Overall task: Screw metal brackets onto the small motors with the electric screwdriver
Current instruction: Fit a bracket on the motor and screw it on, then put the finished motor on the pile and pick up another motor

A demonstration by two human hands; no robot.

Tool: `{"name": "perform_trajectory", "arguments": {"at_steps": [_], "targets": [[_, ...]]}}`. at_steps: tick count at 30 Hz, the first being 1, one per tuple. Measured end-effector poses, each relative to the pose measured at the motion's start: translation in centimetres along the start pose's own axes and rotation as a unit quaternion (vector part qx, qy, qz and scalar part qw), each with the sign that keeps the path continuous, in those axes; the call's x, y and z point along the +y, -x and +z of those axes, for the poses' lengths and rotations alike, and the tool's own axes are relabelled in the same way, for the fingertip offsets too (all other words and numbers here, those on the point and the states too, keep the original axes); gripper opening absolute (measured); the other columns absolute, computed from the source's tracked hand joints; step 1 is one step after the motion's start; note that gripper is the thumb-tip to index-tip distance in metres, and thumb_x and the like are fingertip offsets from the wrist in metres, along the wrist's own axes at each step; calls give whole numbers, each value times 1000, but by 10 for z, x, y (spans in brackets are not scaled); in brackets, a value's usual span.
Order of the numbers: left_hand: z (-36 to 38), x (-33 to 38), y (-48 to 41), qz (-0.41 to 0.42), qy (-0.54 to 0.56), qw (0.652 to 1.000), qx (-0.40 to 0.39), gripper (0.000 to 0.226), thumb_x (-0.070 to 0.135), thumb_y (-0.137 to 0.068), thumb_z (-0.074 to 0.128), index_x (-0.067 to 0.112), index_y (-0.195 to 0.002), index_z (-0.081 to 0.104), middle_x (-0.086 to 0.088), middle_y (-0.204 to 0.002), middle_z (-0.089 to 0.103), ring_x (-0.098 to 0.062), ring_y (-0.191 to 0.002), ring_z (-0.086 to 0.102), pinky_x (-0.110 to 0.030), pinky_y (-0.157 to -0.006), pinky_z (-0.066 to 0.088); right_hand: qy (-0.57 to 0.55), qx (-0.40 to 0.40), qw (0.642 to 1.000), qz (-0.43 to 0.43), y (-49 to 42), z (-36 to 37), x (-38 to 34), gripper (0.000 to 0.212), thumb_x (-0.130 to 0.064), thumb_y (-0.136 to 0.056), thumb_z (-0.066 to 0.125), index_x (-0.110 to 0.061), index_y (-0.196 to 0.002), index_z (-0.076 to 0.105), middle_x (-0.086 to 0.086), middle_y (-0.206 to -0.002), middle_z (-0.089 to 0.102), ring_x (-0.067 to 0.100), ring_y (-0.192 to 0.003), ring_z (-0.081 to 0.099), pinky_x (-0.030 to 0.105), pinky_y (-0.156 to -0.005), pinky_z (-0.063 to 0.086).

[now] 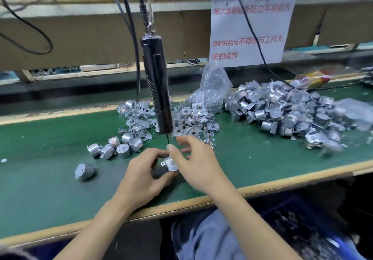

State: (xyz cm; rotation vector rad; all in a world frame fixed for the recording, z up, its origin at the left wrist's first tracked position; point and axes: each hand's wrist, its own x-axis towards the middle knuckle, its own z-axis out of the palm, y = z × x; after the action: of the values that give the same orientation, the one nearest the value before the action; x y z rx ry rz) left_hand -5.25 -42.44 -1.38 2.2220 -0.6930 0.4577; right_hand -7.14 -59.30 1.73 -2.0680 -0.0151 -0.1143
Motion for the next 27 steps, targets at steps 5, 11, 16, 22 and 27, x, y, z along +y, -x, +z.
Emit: {"name": "perform_trajectory", "arguments": {"at_steps": [5,11,16,22,27], "targets": [[9,34,-7,52,10,998,30,41,37,-80,69,35,-120,59,28,-104,59,5,-85,55,-6,-76,38,-153,-60,986,2,23,-22,14,16,-25,-101,64,-21,-114,72,3,-106,76,21,-98,70,40,-95,55],[20,61,-18,32,12,999,-8,53,41,-82,77,29,-128,55,24,-110,62,-9,-84,55,-8,-77,37,-494,83,854,141,32,-67,39,21,-12,-100,61,7,-99,69,17,-88,69,23,-80,73,26,-74,61],[17,63,-14,-1,-3,1000,-19,42,35,-85,75,29,-123,58,24,-107,63,-11,-85,56,-8,-77,39,-672,278,653,213,19,-129,62,34,-18,-109,49,12,-124,51,27,-139,53,36,-119,64,38,-89,60],[6,52,-6,-40,-30,998,-29,31,32,-86,74,27,-115,63,24,-102,61,-8,-85,58,-7,-82,38,-680,253,653,218,20,-136,63,67,-49,-110,36,15,-125,50,33,-115,64,37,-85,77,33,-64,63],[-8,28,3,-88,-94,991,43,25,26,-88,70,24,-112,62,16,-102,60,-5,-88,53,-14,-83,38,-574,203,763,216,12,-95,41,40,-33,-110,44,3,-120,58,21,-111,72,26,-86,78,28,-63,61]]}}
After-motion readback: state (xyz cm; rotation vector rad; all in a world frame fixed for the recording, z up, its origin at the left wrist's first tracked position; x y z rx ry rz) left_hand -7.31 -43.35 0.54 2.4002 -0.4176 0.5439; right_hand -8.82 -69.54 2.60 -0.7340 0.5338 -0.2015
